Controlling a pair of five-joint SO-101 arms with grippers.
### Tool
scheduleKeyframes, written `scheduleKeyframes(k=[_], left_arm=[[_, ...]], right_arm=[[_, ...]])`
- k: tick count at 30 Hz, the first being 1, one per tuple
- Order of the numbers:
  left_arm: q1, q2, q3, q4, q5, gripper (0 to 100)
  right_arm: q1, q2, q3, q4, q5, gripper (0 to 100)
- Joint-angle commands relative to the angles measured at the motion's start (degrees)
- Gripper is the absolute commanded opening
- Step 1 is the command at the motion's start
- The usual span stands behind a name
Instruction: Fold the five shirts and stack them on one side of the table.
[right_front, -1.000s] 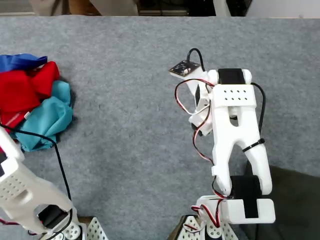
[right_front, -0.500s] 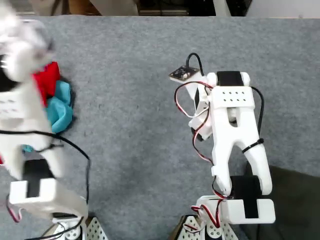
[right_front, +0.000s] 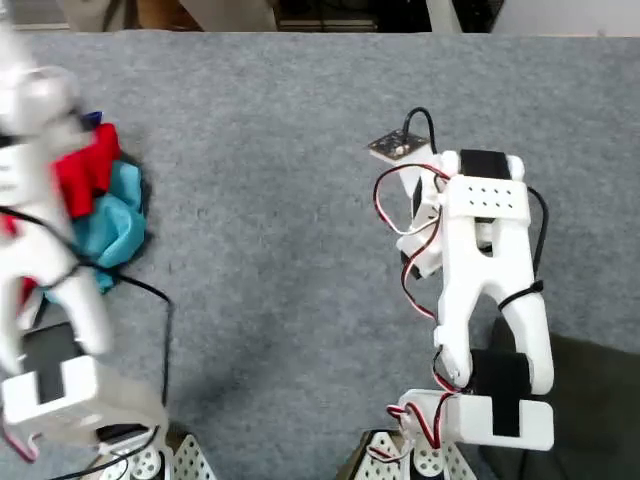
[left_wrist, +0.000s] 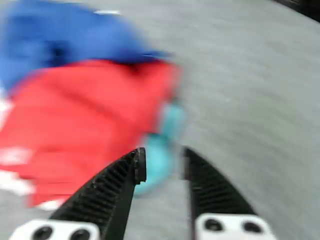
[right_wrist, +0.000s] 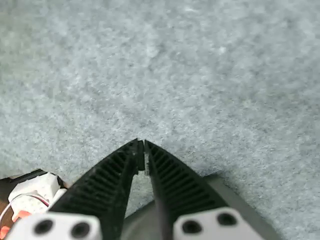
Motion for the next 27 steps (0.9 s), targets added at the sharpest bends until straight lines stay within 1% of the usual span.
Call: scheduleKeyframes(k=[1,4,6,8,9,12,14,16,19,22,24,27], left_arm=[[-15.4,1.8,6.7,-10.0,-3.4,22],[-21.6,5.7,13.0,-20.1,-5.6,22],[-22.8,8.4,17.0,-23.5,-7.4,22],[-22.2,10.8,20.3,-23.6,-9.4,20],[-21.5,11.6,21.4,-23.6,-10.1,17],[-20.7,11.9,21.1,-23.4,-10.0,1],[-20.2,10.2,18.6,-21.6,-8.8,4],[-18.8,7.9,15.4,-19.3,-6.9,2],[-14.0,3.9,11.0,-14.9,-6.4,2],[-6.4,-1.6,6.8,-8.9,-6.4,2],[-0.3,-5.7,4.7,-4.7,-6.3,2],[12.3,-12.5,3.6,1.5,-6.3,2]], right_arm=[[0.8,0.2,0.0,-1.3,-0.6,0.9],[0.1,0.2,0.0,-1.4,-0.6,0.9],[0.1,0.2,0.0,-1.4,-0.6,0.9],[0.1,0.2,0.0,-1.4,-0.6,0.9],[0.1,0.2,0.1,-1.3,-0.6,0.9],[0.1,-0.2,1.4,-1.3,-0.6,0.9],[0.2,-0.2,2.4,-1.4,-0.5,0.9],[0.3,-0.2,3.2,-1.4,-0.5,0.9],[0.1,-0.2,3.8,-1.4,-0.5,0.9],[0.1,-0.2,3.7,-1.4,-0.5,0.9],[0.1,-0.2,3.7,-1.4,-0.5,0.9],[0.6,-0.3,3.9,-1.4,-0.5,0.9]])
